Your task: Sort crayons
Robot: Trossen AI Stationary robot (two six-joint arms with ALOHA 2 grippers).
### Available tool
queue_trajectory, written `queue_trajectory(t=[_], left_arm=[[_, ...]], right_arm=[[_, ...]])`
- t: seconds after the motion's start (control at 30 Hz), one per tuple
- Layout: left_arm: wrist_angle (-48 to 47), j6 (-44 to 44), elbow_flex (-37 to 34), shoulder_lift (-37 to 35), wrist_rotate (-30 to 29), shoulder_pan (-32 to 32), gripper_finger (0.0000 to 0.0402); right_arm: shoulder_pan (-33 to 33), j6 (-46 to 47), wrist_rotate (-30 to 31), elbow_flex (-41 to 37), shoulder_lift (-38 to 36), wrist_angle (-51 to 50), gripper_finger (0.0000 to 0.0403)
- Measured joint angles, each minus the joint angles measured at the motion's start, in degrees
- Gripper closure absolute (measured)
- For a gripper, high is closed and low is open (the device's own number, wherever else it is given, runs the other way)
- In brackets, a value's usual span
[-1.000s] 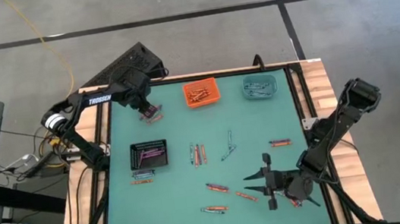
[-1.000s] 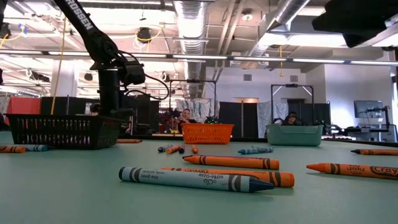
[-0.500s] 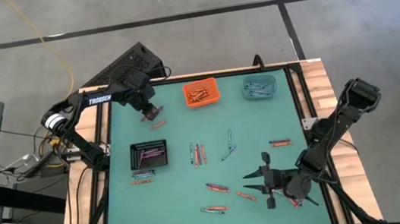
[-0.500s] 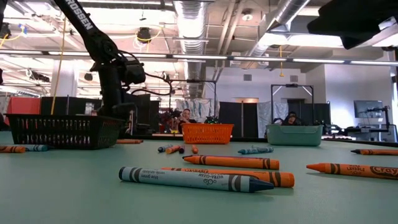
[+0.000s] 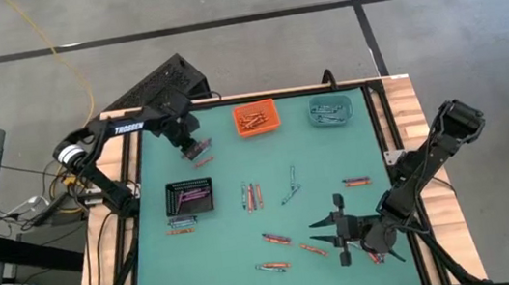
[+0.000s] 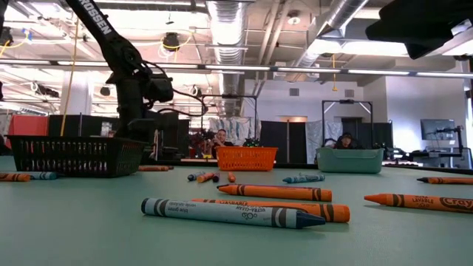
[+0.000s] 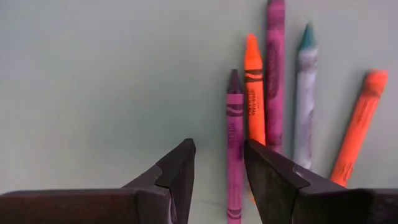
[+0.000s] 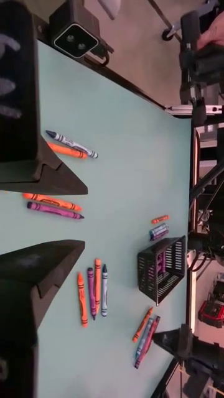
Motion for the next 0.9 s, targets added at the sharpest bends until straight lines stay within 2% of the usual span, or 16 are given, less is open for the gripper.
queue_trajectory(t=[0.13, 0.33, 0.43, 0.6, 0.67, 0.9], left_arm=[[1.19, 0.95, -1.45, 0.01, 1.05, -1.27, 0.0274], [-1.77, 2.17, -2.8, -0.14, -5.21, -2.62, 0.0284], [-3.11, 2.63, -2.75, -0.06, -7.57, -2.52, 0.0312], [-2.06, 2.51, -2.61, -0.01, -9.85, -2.41, 0.0381], [0.05, 1.52, -2.63, -0.01, -10.2, -2.24, 0.0392], [3.07, 0.66, -2.65, 0.04, -6.64, -0.5, 0.039]], right_arm=[[-0.01, -0.01, -0.02, 0.0, 0.0, -0.05, 0.0274], [-0.01, -0.01, -0.02, 0.0, 0.0, -0.07, 0.0274], [-0.01, -0.01, -0.03, 0.0, 0.0, -0.08, 0.0274], [-0.01, -0.03, -0.02, 0.0, 0.0, -0.07, 0.0274], [-0.01, -0.03, -0.04, 0.0, 0.0, -0.07, 0.0274], [-0.01, -0.06, -0.04, 0.0, 0.0, -0.09, 0.0274]])
